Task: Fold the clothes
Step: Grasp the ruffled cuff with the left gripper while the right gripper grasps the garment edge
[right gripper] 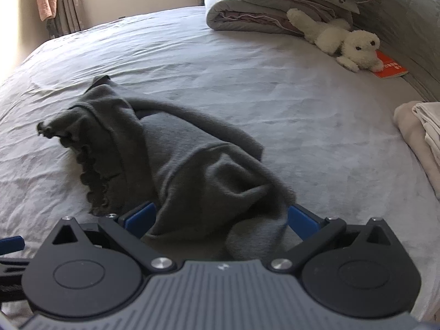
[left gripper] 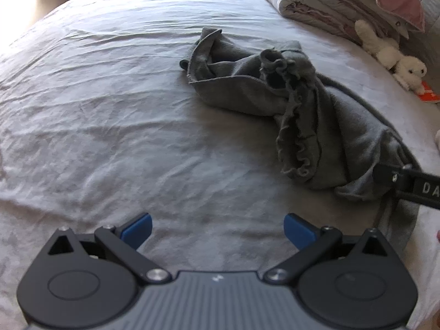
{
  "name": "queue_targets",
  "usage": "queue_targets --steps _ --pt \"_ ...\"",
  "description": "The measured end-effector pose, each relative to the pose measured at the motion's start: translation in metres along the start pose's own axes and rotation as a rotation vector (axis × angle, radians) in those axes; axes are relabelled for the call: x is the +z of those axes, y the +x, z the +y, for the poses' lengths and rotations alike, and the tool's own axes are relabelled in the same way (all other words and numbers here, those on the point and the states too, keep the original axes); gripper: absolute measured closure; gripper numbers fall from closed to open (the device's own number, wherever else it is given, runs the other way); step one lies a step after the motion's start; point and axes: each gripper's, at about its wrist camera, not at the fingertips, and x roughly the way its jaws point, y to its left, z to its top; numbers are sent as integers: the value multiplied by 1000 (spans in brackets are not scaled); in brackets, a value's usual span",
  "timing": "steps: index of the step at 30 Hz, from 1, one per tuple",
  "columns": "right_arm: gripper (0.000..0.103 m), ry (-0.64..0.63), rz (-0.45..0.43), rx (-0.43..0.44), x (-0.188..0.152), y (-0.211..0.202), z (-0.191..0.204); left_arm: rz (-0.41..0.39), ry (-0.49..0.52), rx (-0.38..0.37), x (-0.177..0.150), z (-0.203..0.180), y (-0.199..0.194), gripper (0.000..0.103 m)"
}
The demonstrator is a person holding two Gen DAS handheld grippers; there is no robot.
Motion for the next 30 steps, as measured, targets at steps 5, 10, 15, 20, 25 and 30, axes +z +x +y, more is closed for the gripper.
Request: queue_targets --steps 5,10,15,20,25,30 --pt "0 6 7 -18 -2 2 -13 -35 -14 -77 2 -4 2 5" --pt "0 16 10 -20 -4 3 -29 -64 -23 -145 1 -12 10 14" --pt "0 45 51 15 -7 10 -44 -99 -44 -144 -3 -16 21 35" --pt "18 79 127 77 -11 24 -55 -147 -74 -128 -6 -12 29 65" --pt "56 40 116 123 -13 23 -50 -183 -69 -121 -4 -10 23 94" --pt "89 57 120 213 -13 14 -46 -248 -25 -73 -2 -14 9 96"
